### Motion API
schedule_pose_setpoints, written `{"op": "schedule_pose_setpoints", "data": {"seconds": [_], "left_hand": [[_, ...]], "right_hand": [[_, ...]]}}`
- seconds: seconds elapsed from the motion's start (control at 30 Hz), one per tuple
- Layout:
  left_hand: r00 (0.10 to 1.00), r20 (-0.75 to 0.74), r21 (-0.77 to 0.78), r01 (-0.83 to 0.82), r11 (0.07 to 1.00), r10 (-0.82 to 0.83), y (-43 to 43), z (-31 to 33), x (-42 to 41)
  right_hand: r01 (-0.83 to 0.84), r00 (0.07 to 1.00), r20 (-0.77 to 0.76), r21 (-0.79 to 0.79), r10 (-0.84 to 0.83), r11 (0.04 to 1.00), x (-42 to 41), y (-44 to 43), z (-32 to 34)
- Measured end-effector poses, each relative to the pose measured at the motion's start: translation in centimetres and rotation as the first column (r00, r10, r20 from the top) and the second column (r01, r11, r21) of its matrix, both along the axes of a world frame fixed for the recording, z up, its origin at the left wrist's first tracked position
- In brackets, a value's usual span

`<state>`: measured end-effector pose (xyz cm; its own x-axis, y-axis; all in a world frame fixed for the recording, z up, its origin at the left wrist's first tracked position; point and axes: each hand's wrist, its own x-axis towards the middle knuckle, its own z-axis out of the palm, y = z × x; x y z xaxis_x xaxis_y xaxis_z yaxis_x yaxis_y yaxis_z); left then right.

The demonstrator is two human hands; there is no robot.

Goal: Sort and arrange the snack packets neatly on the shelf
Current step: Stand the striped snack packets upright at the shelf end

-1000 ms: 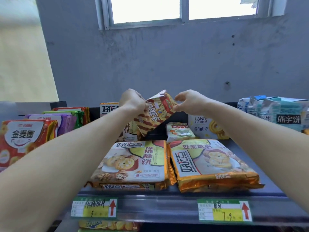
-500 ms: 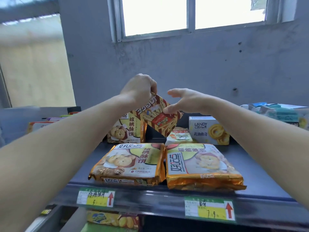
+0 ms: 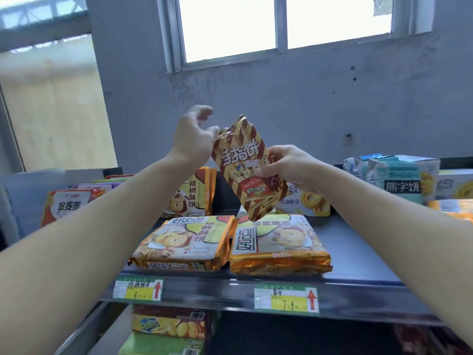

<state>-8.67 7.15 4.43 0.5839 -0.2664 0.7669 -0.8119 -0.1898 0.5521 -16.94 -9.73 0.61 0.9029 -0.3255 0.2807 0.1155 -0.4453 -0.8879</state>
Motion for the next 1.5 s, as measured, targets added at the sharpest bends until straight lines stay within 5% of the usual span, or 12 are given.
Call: {"op": "schedule_pose_setpoints", "data": {"seconds": [0.13, 0.2, 0.3, 0.47, 0.8, 1.1, 1.5], "left_hand": [[0.853, -0.49, 0.006, 0.213, 0.977, -0.183, -0.5, -1.2, -1.5], [0.772, -0.579, 0.032, 0.341, 0.94, -0.26, -1.3, -1.8, -2.7], [0.714, -0.606, 0.037, 0.467, 0.884, -0.352, -3.4, -2.4, -4.5], [0.514, -0.587, -0.16, 0.684, 0.712, -0.626, -7.9, -2.5, -9.1], [0.213, -0.464, -0.336, 0.856, 0.393, -0.86, -16.5, -1.2, -20.6], [0.212, -0.44, -0.328, 0.867, 0.376, -0.873, -27.1, -1.9, -26.7], [0.51, -0.493, -0.098, 0.773, 0.627, -0.705, -42.0, -2.5, -30.5]], "right_hand": [[0.038, 0.997, 0.059, 0.138, -0.046, 0.99, -2.5, -1.0, -0.2], [0.068, 0.993, 0.078, 0.181, -0.084, 0.981, -4.1, -1.3, -0.3], [0.143, 0.979, 0.109, 0.228, -0.172, 0.963, -7.0, -1.6, 0.2], [0.351, 0.893, 0.2, 0.251, -0.403, 0.902, -13.6, -2.7, 0.6], [0.603, 0.68, 0.358, 0.223, -0.64, 0.766, -27.3, -6.7, 2.2], [0.685, 0.61, 0.405, 0.163, -0.681, 0.711, -33.6, -16.2, 1.4], [0.63, 0.722, 0.264, 0.13, -0.639, 0.766, -36.1, -33.2, 0.3]]}}
